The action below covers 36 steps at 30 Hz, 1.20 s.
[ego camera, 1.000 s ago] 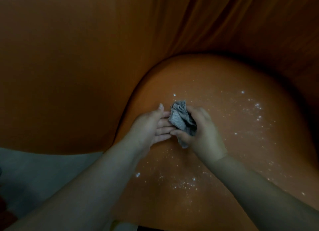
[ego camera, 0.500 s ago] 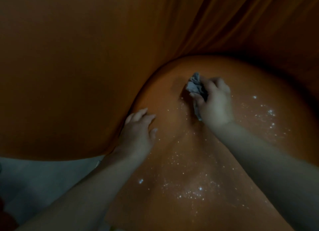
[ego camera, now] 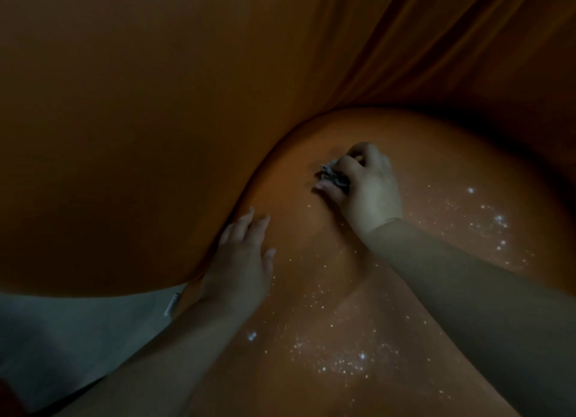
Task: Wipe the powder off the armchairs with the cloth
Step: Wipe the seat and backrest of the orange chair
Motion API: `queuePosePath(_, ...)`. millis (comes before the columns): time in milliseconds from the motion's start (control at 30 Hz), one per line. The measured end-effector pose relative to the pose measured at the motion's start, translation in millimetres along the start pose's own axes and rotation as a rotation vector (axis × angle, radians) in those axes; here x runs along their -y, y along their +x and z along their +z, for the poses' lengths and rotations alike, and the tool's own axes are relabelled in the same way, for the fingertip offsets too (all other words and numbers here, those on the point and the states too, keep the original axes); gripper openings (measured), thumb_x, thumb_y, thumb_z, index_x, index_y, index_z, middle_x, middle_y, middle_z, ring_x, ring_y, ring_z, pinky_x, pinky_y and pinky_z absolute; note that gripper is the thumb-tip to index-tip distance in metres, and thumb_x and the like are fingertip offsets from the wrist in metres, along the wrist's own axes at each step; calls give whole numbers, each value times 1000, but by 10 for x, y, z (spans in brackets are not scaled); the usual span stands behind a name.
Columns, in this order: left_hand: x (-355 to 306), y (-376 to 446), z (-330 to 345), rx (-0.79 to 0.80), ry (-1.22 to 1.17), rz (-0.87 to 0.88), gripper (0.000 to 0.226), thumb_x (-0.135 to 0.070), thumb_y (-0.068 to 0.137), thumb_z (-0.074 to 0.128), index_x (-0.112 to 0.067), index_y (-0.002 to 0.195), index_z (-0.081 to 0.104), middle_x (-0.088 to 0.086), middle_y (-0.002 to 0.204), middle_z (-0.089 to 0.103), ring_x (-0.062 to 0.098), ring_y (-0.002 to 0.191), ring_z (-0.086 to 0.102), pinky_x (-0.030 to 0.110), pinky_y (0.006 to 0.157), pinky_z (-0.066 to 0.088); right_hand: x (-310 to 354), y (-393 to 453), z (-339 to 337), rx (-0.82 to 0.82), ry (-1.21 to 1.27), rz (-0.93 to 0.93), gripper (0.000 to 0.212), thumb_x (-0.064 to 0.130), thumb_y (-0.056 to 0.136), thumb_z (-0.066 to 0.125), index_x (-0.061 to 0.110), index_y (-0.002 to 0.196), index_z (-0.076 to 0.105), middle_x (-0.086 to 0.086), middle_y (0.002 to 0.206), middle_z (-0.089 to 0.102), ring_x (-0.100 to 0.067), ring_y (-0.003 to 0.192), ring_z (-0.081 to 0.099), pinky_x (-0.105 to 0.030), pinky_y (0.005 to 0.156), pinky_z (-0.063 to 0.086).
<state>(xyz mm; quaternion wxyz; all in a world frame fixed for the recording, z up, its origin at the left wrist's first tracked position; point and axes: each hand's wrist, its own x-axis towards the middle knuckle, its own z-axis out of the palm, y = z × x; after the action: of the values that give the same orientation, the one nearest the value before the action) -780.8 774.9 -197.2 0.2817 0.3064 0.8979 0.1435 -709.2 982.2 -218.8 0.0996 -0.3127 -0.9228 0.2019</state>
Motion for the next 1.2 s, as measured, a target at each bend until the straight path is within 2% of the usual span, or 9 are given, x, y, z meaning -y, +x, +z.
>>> queuePosePath(333, 103, -16, 72, -31, 23, 64, 57, -34, 99, 43, -34, 151, 19, -14, 159, 7, 6, 144, 5, 17, 106, 14, -254, -368, -75, 24, 33, -37, 30, 24, 89, 64, 3, 110, 65, -21, 114, 54, -38, 104, 49, -46, 89, 47)
queuePosePath(467, 88, -23, 94, -28, 16, 53, 58, -36, 99, 42, -35, 151, 16, -14, 160, 4, 6, 145, 2, 20, 109, 14, -71, 74, 112, -137, 137, 82, 26, 15, 91, 64, 8, 116, 64, -8, 115, 51, 7, 102, 46, -9, 97, 34)
queuePosePath(600, 92, -20, 91, -16, 27, 63, 59, -35, 99, 43, -33, 152, 17, -14, 160, 3, 7, 145, 2, 19, 109, 11, 157, -503, 234, 38, 255, -167, 27, 20, 85, 70, 16, 112, 69, -14, 113, 61, -29, 105, 57, -39, 92, 48)
queuePosePath(667, 102, -8, 84, -13, 22, 72, 59, -34, 99, 44, -32, 152, 18, -13, 160, 5, 7, 145, 3, 18, 108, 10, 48, -697, 121, 126, 180, -324, 33, 21, 88, 66, 9, 119, 66, -18, 111, 57, -30, 102, 55, -33, 88, 47)
queuePosePath(800, 119, -21, 76, -17, 41, 94, 59, -33, 99, 45, -32, 151, 19, -13, 160, 7, 7, 144, 5, 17, 108, 11, -199, -278, 111, -16, 162, -122, 28, 10, 88, 66, 5, 116, 64, -16, 118, 53, -3, 102, 44, -18, 94, 40)
queuePosePath(867, 124, -23, 88, -26, 32, 96, 58, -34, 99, 45, -33, 151, 20, -13, 159, 8, 7, 144, 5, 18, 108, 12, -135, -65, 236, -75, 147, 96, 32, 13, 87, 65, 13, 119, 63, -15, 125, 52, -21, 111, 49, -27, 94, 39)
queuePosePath(967, 133, -59, 103, -44, 24, 96, 57, -33, 99, 46, -31, 151, 23, -13, 159, 9, 7, 144, 6, 18, 108, 11, 193, -281, 332, 3, 193, -50, 26, 17, 89, 63, 13, 115, 65, -20, 122, 55, -36, 110, 56, -46, 95, 46)
queuePosePath(1067, 133, -123, 85, -21, 34, 94, 58, -32, 98, 46, -31, 151, 23, -14, 159, 9, 7, 144, 6, 17, 107, 11, 192, -879, 325, 163, 251, -270, 32, 34, 98, 49, 19, 123, 61, -14, 121, 53, -25, 110, 53, -35, 94, 48)
queuePosePath(1200, 207, -235, 72, -36, 87, 93, 55, -29, 99, 46, -31, 150, 27, -10, 159, 15, 10, 142, 13, 19, 103, 20, 51, -858, 1, 149, 338, -95, 20, 24, 94, 57, 9, 106, 58, 6, 99, 55, 11, 89, 57, -12, 83, 43)
